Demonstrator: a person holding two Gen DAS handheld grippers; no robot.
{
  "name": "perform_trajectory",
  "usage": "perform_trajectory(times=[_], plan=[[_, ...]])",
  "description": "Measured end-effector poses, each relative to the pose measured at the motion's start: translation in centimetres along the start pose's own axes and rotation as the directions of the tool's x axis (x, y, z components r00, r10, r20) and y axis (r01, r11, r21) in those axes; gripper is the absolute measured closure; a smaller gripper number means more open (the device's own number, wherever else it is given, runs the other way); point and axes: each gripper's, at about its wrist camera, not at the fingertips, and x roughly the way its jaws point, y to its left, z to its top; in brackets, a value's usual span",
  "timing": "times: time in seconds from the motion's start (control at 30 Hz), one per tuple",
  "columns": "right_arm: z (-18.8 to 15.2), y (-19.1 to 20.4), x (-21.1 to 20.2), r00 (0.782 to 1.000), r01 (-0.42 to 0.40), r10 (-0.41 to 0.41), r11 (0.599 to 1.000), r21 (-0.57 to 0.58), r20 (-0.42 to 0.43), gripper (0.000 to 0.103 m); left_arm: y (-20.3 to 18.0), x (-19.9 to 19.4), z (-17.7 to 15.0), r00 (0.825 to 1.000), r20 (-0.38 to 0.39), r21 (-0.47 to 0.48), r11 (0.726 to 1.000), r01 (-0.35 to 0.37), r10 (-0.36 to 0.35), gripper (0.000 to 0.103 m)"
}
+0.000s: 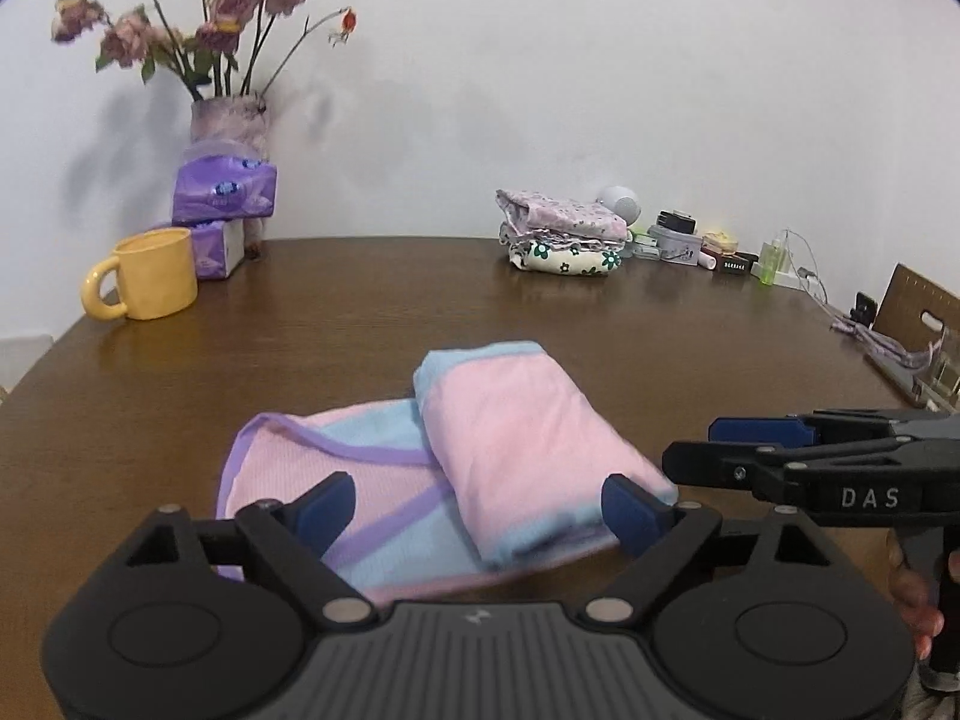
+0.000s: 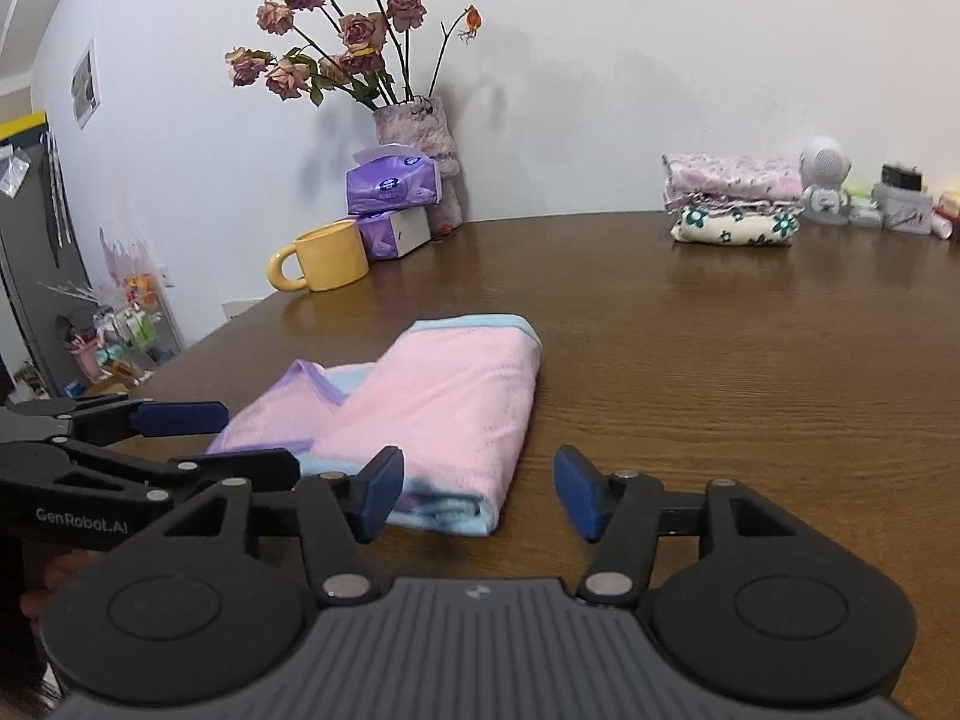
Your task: Fold clothes
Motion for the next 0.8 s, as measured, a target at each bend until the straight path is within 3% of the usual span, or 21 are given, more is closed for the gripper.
perform_trajectory(times=[0.13, 0.27, 0.37, 0.5, 0.7, 0.8], plan=[[2.9, -0.8, 1.5, 1.000, 0.002, -0.002, 1.000, -0.008, -0.025, 0.045, 1.3, 1.9, 3.7, 1.000, -0.029, -0.018, 1.000, 0.003, -0.004, 0.014], [6.4, -1.9, 4.9, 0.997, 0.006, -0.006, 1.000, 0.007, -0.080, 0.049, 2.3, 5.1, 6.8, 0.998, -0.059, -0.042, 0.999, -0.033, 0.030, 0.025], [8.2, -3.0, 8.1, 0.991, 0.001, 0.004, 0.999, 0.041, -0.137, 0.054, 3.8, 8.1, 8.7, 0.991, -0.132, -0.100, 0.995, 0.019, -0.032, 0.031], [9.5, -5.0, 11.9, 0.969, -0.030, 0.058, 0.993, 0.118, -0.241, 0.060, 5.9, 11.5, 9.7, 0.966, -0.226, -0.148, 0.984, 0.094, -0.127, 0.035], [10.1, -6.7, 14.4, 0.940, -0.067, 0.126, 0.980, 0.190, -0.317, 0.060, 7.6, 14.1, 10.0, 0.938, -0.280, -0.159, 0.974, 0.164, -0.204, 0.036], [10.2, -7.3, 15.2, 0.931, -0.076, 0.155, 0.968, 0.241, -0.331, 0.064, 8.3, 15.1, 9.8, 0.923, -0.298, -0.207, 0.961, 0.185, -0.242, 0.045]])
